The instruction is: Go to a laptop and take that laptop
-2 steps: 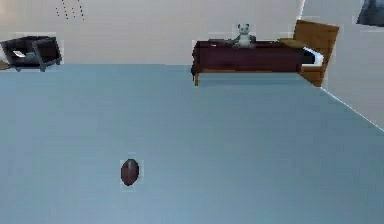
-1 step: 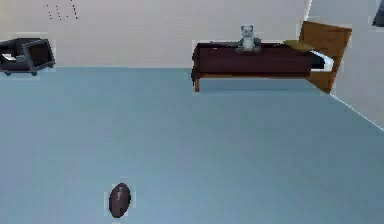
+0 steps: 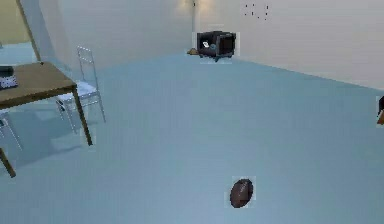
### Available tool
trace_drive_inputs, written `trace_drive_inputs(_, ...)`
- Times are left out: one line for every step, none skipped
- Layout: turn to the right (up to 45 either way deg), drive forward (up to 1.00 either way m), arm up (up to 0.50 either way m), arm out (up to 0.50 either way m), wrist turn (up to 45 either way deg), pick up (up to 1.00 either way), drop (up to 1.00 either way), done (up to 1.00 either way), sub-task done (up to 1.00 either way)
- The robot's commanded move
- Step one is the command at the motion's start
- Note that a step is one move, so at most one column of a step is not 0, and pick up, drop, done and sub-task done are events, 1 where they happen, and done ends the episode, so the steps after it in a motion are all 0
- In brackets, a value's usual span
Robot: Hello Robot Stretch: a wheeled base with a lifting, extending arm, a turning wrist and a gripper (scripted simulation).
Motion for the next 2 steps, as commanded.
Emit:
trace_drive_inputs(-39.0,0.00,0.00,0.00,0.0,0.00,0.00,0.00,0.00)
trace_drive_inputs(0.0,1.00,0.00,0.00,0.0,0.00,0.00,0.00,0.00)
